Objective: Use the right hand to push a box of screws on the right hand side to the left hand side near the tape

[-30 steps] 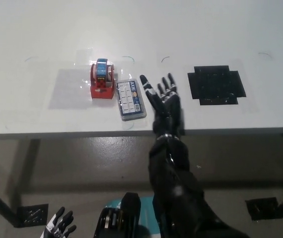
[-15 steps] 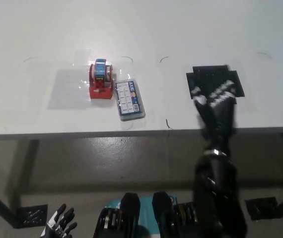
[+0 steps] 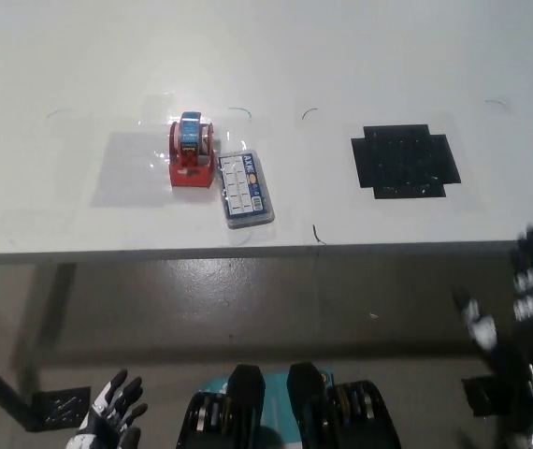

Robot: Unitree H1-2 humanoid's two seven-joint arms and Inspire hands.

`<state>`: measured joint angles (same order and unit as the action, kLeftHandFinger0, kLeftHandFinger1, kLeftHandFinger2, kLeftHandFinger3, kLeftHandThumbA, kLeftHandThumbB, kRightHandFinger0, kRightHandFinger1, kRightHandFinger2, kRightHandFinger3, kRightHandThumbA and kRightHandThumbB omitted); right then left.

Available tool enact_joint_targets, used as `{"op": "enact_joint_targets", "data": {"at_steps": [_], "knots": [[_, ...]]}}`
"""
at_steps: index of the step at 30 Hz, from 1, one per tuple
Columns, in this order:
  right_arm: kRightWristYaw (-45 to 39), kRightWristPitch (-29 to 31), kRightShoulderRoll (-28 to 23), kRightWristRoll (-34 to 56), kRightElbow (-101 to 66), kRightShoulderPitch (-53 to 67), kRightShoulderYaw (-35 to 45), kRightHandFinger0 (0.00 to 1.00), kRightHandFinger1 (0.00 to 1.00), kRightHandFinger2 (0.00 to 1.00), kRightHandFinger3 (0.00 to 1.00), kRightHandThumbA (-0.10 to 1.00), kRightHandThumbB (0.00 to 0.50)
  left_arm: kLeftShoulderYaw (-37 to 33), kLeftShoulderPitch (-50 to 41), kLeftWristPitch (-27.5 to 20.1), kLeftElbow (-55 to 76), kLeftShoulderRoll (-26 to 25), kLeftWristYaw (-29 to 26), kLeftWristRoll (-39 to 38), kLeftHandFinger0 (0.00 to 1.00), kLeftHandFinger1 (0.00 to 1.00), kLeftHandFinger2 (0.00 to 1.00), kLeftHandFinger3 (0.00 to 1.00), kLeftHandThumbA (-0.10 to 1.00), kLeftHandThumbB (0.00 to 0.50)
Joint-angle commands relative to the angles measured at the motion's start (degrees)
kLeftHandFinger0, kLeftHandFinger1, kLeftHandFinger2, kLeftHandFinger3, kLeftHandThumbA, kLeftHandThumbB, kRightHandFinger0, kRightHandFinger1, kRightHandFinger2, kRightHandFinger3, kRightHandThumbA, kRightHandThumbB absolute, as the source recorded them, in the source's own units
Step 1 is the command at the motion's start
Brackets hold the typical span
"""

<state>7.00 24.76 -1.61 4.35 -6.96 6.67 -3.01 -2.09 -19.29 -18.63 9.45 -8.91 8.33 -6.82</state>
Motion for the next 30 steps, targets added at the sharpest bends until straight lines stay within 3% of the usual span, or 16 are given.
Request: {"op": "enact_joint_targets", "data": {"at_steps": [1,5,9,11,12,15,20,30], "knots": [[-8.9,2.2,-4.8,-6.0,-8.2,10.2,-8.2,1.0,1.0,1.0,1.0,1.0,0.23,2.0,1.8,0.7,1.3,-2.5,0.0,1.4,1.0,1.0,1.0,1.0,0.68,0.19],[-7.7,2.2,-5.2,-5.1,-2.8,9.4,-9.7,1.0,1.0,1.0,1.0,1.0,0.171,2.5,3.5,1.2,0.0,-2.1,-0.2,0.9,1.0,1.0,1.0,1.0,0.71,0.203],[-9.0,2.2,-5.0,-3.8,2.8,8.6,-9.6,1.0,1.0,1.0,1.0,1.0,0.151,3.1,4.6,0.5,-1.8,-1.6,-0.1,-0.3,1.0,1.0,1.0,1.0,0.71,0.188],[-8.9,2.2,-4.9,-4.1,4.5,8.0,-9.5,1.0,1.0,1.0,1.0,1.0,0.161,3.6,4.7,0.5,-1.9,-1.4,-1.0,1.5,1.0,1.0,1.0,1.0,0.75,0.197],[-9.8,2.2,-4.9,-3.4,6.6,6.7,-9.3,1.0,1.0,1.0,1.0,1.0,0.202,4.1,4.9,-0.5,-2.5,-0.9,-1.6,1.8,1.0,1.0,1.0,1.0,0.75,0.191],[-11.4,2.2,-4.0,-1.3,8.7,5.7,-8.8,1.0,1.0,1.0,1.0,1.0,0.221,4.6,5.2,-1.7,-3.2,-1.1,-1.6,2.2,1.0,1.0,1.0,1.0,0.78,0.183],[-12.5,2.2,-2.2,-0.2,10.3,4.3,-7.9,1.0,1.0,1.0,1.0,1.0,0.241,5.4,6.2,-1.7,-4.3,-1.2,-1.3,2.4,1.0,1.0,1.0,1.0,0.79,0.221],[-12.9,2.2,-0.9,-1.2,11.6,3.1,-5.7,1.0,1.0,1.0,1.0,1.0,0.247,5.1,6.4,-0.9,-5.1,-1.0,-0.6,2.0,1.0,1.0,1.0,1.0,0.76,0.228]]}}
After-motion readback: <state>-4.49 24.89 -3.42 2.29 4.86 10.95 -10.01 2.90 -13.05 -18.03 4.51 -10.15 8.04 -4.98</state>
